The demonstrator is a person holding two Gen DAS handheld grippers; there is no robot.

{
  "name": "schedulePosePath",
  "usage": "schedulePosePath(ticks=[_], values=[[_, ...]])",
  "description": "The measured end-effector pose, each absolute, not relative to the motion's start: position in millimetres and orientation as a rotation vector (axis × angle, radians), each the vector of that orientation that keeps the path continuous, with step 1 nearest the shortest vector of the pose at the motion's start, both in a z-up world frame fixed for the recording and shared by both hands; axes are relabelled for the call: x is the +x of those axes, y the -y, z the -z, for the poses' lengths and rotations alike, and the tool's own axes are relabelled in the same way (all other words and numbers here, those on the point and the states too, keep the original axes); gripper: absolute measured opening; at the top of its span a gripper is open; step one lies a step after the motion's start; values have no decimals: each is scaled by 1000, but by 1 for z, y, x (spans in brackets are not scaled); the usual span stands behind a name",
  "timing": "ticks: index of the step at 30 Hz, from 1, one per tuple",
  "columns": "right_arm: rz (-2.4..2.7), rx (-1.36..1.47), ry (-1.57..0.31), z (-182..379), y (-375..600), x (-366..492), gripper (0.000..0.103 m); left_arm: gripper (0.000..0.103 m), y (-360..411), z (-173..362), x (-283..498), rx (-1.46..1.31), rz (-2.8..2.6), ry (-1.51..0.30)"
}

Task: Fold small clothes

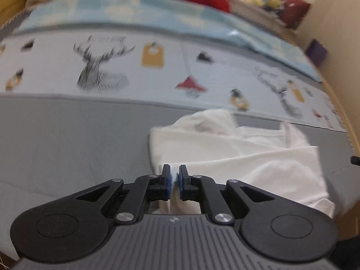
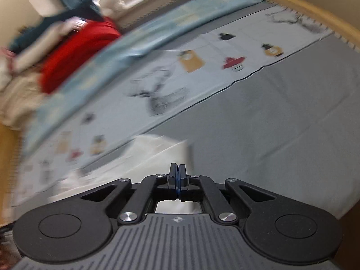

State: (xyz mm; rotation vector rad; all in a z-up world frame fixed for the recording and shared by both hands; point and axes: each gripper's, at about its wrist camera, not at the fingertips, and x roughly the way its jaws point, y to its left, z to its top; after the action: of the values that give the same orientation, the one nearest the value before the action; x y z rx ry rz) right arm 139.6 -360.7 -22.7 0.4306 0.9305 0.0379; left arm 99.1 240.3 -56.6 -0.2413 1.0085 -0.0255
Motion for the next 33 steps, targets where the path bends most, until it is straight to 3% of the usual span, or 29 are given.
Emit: schedulePosePath(ticks=[2,5,7,8,10,11,13,17,18,19,21,24,25,26,33], values=[[-56,393,-941,40,351,151,3,8,-246,73,99,-208,10,-1075],[-209,354,-955,60,338,136,3,28,-256,69,95,-199,10,-1039],[-280,254,-1063,73,323,126,7,33,-261,74,95,-207,17,-1066],[-324,210,-1072,75,318,121,11,33,-259,77,94,-197,13,-1081],[-421,146,-1111,81,309,114,38,34,-260,82,95,-197,15,-1106],[-450,137,-1149,86,306,111,40,35,-260,83,94,-218,25,-1113],[-469,108,-1199,94,298,106,40,47,-262,84,93,-270,34,-1112],[-482,2,-1205,99,281,99,40,48,-264,89,93,-332,25,-1132],[-472,-9,-1209,100,277,102,33,48,-265,90,93,-345,22,-1135],[-462,-4,-1211,101,276,102,18,48,-265,91,94,-356,17,-1132],[-433,27,-1212,100,280,106,10,48,-267,90,96,-387,17,-1121],[-425,69,-1187,91,287,112,7,44,-266,89,102,-429,36,-1102],[-427,83,-1171,86,291,112,6,20,-263,88,104,-421,43,-1097],[-427,94,-1157,82,293,112,6,4,-261,87,106,-400,50,-1091],[-317,259,-953,48,329,133,5,5,-261,73,121,-459,45,-1004]])
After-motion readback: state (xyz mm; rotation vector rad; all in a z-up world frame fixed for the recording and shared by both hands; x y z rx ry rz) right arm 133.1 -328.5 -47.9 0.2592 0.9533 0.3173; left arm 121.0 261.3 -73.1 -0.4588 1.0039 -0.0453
